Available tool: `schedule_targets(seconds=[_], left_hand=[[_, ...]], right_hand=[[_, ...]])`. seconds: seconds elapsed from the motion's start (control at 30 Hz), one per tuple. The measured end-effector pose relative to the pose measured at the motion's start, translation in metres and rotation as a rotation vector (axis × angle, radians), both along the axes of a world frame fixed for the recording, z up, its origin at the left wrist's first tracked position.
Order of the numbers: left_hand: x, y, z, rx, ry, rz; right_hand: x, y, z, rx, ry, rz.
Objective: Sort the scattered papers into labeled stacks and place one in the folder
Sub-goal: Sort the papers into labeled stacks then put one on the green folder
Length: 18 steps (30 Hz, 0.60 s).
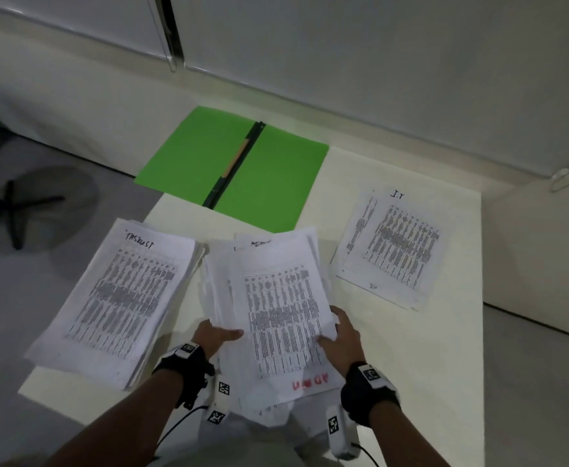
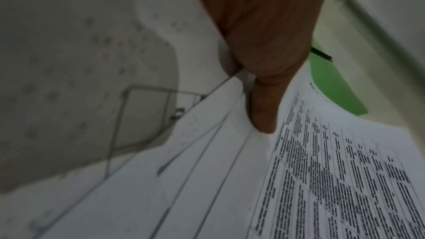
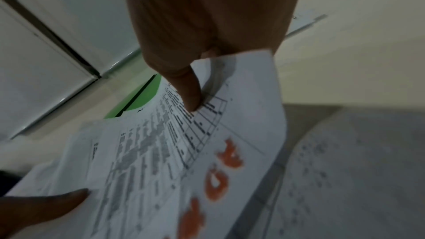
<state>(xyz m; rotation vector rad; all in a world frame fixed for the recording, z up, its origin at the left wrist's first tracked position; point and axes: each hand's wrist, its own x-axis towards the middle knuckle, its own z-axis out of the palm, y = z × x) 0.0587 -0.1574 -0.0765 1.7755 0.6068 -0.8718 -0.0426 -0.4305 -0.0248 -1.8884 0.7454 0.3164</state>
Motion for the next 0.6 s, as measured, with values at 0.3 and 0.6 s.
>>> schedule_targets(seconds=[0.3,0.6], left_hand=[[0.034,-0.01,0.02,0.061,-0.084,-0.049],[0.041,-0.005,0.004,-0.008,-0.021,0.027]], right_hand=[[0.05,-0.137,-0.004,-0.328,0.216,-0.337],[0.083,-0.182,-0.022,-0.49,0.424,-0.521]])
